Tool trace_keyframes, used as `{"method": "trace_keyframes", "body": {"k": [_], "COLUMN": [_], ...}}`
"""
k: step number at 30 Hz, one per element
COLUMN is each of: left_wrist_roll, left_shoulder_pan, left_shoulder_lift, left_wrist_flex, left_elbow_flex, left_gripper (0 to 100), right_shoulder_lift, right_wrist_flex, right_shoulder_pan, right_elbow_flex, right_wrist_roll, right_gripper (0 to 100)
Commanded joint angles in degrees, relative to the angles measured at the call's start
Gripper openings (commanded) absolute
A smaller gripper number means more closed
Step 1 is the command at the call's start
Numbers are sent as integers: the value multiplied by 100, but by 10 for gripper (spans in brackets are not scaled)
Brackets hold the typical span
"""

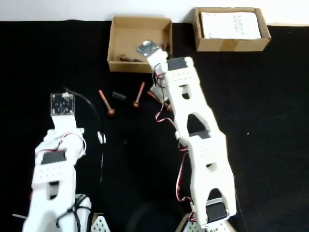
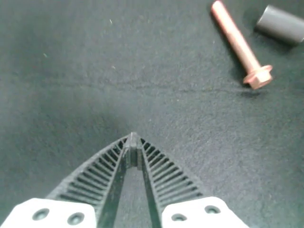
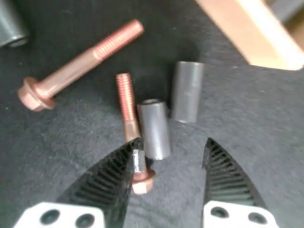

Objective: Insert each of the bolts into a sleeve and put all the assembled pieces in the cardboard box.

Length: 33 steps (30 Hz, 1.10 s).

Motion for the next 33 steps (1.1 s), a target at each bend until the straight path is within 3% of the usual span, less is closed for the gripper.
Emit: {"method": "trace_keyframes", "body": {"k": [1, 15, 22, 27, 33], "left_wrist_roll": [114, 105, 105, 105, 105], "left_shoulder_pan": [-48, -57, -57, -48, -48], "left_shoulder_lift": [804, 1068, 1068, 1068, 1077], "left_wrist_flex": [-44, -44, -44, -53, -53], "left_elbow_flex": [-637, -804, -804, -804, -804], "left_gripper": [27, 27, 27, 27, 27], "right_shoulder_lift": [435, 1640, 1631, 1376, 963], "right_wrist_flex": [251, 479, 725, 971, 1956], "right_shoulder_pan": [-57, 84, 189, 189, 180], "right_elbow_flex": [-866, -1763, -1780, -2035, -2624], "right_wrist_roll": [70, 334, 334, 316, 308], "right_gripper": [198, 197, 5, 11, 11]}}
